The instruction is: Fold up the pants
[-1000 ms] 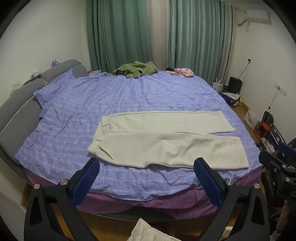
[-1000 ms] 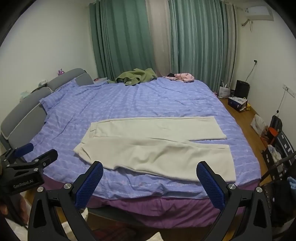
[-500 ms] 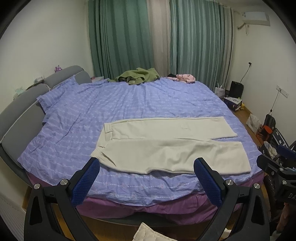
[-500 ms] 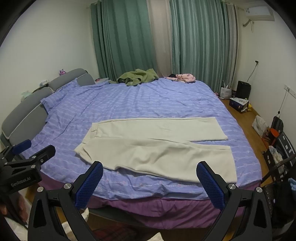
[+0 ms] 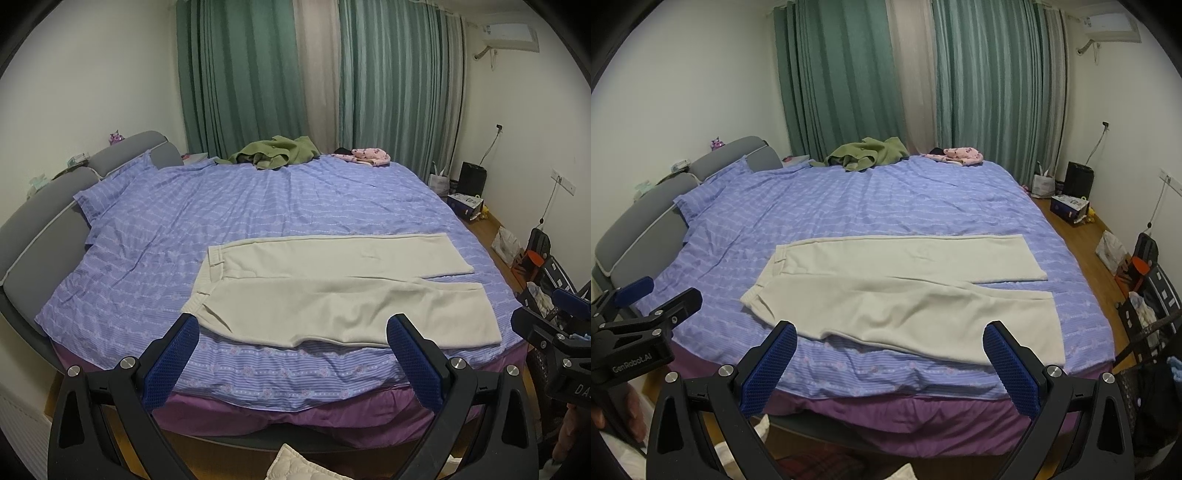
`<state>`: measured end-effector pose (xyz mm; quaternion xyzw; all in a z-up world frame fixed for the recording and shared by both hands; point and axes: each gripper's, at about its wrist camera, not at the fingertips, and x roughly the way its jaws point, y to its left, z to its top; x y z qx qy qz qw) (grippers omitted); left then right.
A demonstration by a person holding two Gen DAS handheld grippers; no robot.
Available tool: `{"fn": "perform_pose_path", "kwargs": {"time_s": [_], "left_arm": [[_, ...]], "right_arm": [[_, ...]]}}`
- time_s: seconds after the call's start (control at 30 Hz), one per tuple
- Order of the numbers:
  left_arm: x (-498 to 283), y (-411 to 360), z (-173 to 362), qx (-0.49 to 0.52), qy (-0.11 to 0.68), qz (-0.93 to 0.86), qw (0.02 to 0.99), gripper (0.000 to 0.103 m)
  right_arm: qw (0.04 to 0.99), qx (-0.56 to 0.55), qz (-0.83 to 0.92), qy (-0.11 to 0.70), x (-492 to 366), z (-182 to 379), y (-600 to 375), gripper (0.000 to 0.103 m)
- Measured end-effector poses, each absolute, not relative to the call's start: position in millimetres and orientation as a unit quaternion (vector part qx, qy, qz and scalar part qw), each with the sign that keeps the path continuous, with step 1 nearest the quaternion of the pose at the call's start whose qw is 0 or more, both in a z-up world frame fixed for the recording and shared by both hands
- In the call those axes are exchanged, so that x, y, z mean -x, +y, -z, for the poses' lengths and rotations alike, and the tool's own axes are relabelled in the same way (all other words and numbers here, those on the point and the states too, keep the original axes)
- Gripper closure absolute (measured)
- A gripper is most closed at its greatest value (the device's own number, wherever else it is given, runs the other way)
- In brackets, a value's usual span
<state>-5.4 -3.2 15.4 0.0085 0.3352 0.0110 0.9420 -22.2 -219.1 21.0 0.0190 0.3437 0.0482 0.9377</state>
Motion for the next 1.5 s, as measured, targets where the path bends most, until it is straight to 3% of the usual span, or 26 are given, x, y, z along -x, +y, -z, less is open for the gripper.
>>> {"fn": "perform_pose_path", "kwargs": {"time_s": [1.5], "left_arm": [[-1,4,-9,-0.001,0.347,-0.007,0.938,0.000]], "right_arm": [[0.935,-0.014,-0.048,0.352,10,-14,-205,0.001]]}}
